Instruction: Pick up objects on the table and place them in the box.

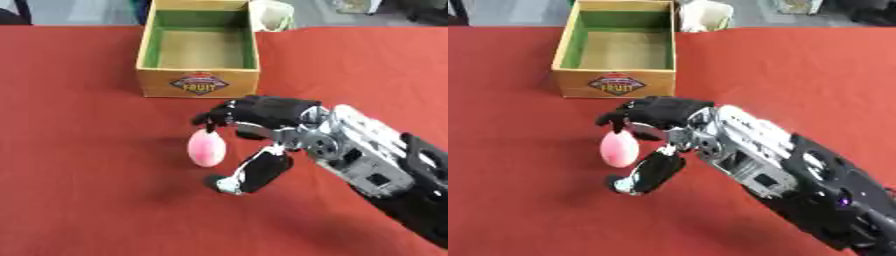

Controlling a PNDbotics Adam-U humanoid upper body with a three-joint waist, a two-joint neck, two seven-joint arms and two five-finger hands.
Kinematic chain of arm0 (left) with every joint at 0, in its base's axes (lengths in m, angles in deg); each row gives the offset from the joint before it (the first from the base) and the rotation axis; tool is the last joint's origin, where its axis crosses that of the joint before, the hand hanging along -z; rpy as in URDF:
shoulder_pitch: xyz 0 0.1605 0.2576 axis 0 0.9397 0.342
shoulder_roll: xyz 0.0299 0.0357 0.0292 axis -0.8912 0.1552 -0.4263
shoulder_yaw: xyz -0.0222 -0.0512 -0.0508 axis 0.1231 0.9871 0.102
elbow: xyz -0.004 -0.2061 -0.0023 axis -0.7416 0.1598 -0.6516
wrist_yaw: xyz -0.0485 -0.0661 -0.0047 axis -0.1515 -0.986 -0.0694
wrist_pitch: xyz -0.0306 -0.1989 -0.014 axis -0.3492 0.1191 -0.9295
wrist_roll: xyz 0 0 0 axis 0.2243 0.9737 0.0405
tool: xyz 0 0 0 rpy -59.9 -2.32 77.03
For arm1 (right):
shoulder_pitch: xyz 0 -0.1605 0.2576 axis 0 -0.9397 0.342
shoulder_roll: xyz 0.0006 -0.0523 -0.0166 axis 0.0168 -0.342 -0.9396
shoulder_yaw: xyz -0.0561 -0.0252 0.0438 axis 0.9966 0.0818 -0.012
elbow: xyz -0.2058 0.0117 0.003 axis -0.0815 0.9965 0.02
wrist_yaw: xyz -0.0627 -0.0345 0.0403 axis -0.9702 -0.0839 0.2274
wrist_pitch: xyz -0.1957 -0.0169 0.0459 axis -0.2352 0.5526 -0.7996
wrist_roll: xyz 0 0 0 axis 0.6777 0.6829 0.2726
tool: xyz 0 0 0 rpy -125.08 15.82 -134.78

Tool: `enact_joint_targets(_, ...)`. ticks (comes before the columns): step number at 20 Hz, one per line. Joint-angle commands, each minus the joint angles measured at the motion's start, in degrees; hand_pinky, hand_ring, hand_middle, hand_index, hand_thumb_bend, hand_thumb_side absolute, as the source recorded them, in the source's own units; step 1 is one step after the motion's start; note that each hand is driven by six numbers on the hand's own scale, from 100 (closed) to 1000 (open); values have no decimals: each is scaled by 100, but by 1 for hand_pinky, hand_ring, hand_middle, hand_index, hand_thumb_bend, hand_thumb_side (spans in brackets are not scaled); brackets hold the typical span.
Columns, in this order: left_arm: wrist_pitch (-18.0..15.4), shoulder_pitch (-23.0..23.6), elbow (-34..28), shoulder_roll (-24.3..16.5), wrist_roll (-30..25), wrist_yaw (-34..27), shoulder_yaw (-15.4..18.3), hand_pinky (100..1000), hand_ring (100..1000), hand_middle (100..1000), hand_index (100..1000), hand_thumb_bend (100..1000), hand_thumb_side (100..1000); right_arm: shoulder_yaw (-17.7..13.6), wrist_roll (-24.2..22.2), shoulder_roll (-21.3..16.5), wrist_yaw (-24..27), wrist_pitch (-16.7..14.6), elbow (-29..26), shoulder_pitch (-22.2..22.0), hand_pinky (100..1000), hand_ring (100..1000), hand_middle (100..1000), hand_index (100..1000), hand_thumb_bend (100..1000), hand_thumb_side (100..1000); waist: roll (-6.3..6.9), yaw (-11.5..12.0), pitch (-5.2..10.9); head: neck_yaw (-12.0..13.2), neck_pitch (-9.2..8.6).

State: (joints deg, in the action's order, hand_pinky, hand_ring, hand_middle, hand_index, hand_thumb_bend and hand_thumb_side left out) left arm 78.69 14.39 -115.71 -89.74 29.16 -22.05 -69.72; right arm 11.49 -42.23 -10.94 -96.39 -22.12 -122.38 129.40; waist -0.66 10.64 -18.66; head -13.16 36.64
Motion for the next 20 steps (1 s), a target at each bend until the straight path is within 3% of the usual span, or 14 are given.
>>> enact_joint_targets(1,-4,-40,-58,-26,-28,-43,-20,448,487,373,495,100,654,20,47,57,-181,3,352,116,727,843,784,985,338,569,31,18,74,-39,-76)
enact_joint_targets(12,-1,-36,-59,6,-55,-78,-34,449,488,374,493,100,656,9,655,389,-476,-181,1665,209,719,834,765,969,324,571,66,90,-6,-70,-148)
enact_joint_targets(15,0,-35,-60,5,-53,-79,-30,450,488,374,493,100,658,1,843,387,-392,-207,1672,182,688,800,659,879,273,549,70,93,-13,-68,-134)
enact_joint_targets(18,0,-34,-60,4,-55,-78,-29,450,489,374,494,100,658,-36,1121,333,-279,-99,1466,163,641,752,536,736,100,451,71,88,-8,-65,-129)
enact_joint_targets(20,0,-36,-59,4,-63,-76,-33,450,489,374,494,100,660,-66,1308,316,-240,35,1371,163,608,707,480,666,100,406,73,86,-2,-67,-141)
